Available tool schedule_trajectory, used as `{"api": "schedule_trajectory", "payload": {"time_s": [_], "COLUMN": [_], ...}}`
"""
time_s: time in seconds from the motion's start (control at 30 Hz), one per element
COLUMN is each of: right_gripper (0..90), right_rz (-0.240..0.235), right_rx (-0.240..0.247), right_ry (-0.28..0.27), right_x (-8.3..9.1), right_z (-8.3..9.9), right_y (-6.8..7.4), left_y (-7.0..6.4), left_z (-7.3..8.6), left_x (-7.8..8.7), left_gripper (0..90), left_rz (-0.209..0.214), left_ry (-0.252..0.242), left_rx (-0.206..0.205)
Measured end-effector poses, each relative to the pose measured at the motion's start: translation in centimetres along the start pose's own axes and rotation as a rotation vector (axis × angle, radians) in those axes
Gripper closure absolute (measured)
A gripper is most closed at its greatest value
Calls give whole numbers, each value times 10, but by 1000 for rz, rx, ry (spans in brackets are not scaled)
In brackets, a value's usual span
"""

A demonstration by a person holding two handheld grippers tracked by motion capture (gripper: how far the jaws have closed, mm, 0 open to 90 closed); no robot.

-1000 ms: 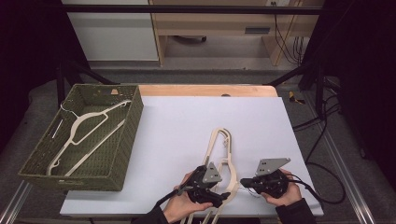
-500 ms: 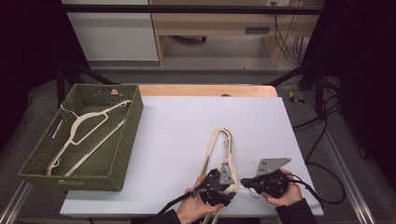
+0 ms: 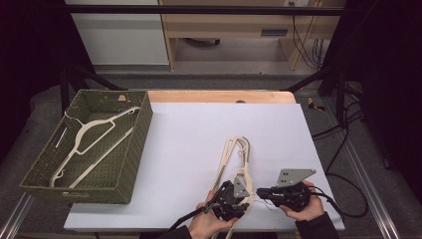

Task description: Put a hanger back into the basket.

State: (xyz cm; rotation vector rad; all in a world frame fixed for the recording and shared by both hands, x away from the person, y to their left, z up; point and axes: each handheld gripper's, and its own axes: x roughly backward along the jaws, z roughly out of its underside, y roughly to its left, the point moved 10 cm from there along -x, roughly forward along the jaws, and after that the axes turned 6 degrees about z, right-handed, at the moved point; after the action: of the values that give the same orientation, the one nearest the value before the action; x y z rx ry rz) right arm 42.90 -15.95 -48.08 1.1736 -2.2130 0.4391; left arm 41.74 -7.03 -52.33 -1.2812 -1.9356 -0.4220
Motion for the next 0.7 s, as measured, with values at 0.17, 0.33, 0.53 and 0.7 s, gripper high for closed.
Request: {"api": "schedule_trajectory", "payload": {"time_s": [0.17,0.33,0.53,0.7], "right_gripper": [676,497,337,180], "right_rz": [19,104,188,247], "right_rx": [-64,-128,-207,-237], "right_ry": [-202,-312,-356,-361], "right_x": [26,45,50,49], "right_z": [-23,-32,-31,-30], "right_y": [-8,-23,-38,-45], "left_y": [3,9,18,25], "left_z": [0,0,7,14], "left_x": [10,27,52,68], "left_gripper": [725,735,749,758], "left_rz": [-6,-31,-53,-65], "left_ry": [-13,-44,-66,-71], "left_rx": [22,39,54,71]}}
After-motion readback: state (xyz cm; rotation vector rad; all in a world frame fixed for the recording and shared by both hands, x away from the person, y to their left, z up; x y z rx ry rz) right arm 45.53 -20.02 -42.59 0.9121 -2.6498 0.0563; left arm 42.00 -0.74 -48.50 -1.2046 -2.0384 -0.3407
